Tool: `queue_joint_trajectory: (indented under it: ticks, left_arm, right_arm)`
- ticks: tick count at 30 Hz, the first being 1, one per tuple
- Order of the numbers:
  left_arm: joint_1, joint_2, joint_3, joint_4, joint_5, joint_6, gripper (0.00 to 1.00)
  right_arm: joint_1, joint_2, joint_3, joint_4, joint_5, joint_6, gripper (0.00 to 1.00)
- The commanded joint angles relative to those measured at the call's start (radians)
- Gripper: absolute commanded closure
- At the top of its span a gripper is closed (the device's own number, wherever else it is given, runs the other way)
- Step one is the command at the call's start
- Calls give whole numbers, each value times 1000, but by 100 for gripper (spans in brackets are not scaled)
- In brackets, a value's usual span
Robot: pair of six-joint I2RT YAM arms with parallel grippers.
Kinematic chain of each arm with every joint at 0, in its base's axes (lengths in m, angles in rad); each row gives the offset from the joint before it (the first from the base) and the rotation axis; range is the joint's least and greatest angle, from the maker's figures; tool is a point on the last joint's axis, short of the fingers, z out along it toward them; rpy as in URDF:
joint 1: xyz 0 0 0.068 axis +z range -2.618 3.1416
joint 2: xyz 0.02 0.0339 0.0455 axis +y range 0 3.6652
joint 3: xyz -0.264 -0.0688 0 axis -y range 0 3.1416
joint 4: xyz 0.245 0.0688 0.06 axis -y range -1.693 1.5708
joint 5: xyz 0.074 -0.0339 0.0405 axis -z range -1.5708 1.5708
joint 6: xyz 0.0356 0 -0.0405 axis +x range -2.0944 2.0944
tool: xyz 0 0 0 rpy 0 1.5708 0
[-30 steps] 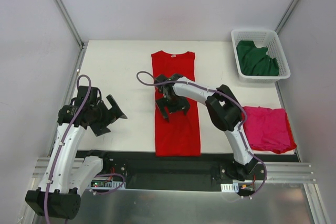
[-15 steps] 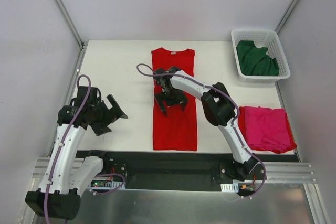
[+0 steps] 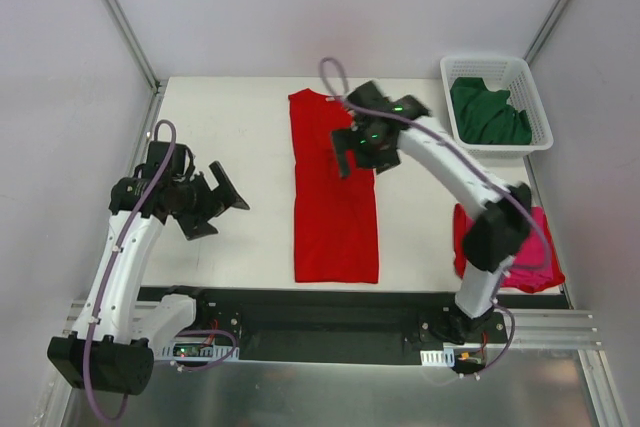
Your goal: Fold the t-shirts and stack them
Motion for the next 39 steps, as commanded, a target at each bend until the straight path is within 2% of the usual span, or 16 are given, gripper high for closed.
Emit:
queue_joint_trajectory:
  ticks: [1,3,6,9,13,16,20,23,25,26,28,29,30,34,37,39]
  left_arm:
    - [-1,80,85,81,56,42,1]
    - [-36,132,77,159,78,33,1]
    - [-138,233,59,273,93,17,1]
    - [-286,358,92,327,61,22,1]
    - [-351,444,120,350,61,19,1]
    - [-340,364,103,377,-2,-9,1]
    - [-300,301,192,380,68,-47,1]
    - [-297,295,287,420,179,-108,1]
    - [-296,252,225,533,225,-160,1]
    - [-294,191,174,620,246,-173,1]
    - [-268,134,-3,829,263,-249,1]
    - [-231,79,-71,898,309,-292,1]
    - [-208,53,-142,1049,329,-400,1]
    - [-70,-10,-426,1305,465,-622,1]
    - [-27,43,-364,1338,594,-592,6]
    - [-29,108,-287,1327,651,-526,7]
  right_arm:
    - [-153,-370,-169,19,-59,-4,4]
    - [-236,-530,-407,77,-73,18,4]
    - [-352,-697,-708,206,-281,47,4]
    - [-412,-762,-918,318,-454,77,4]
    - [-433,-709,-1083,606,-778,220,4]
    - [-437,-681,-1066,807,-910,344,4]
    - [-451,-692,-807,586,-889,250,4]
    - [-459,-707,-676,606,-927,277,4]
    - [-456,-699,-766,777,-1060,475,4]
    - [-457,-677,-828,1018,-1096,564,4]
    - [-456,-661,-940,1283,-1122,857,4]
    - [-460,-658,-1051,1550,-1124,931,4]
    - [-465,-665,-1089,1611,-1083,961,4]
    - [-474,-624,-1135,1688,-1084,1068,4]
    - [-473,-574,-996,1833,-1156,1190,4]
    - [-474,-555,-819,1700,-1176,1091,4]
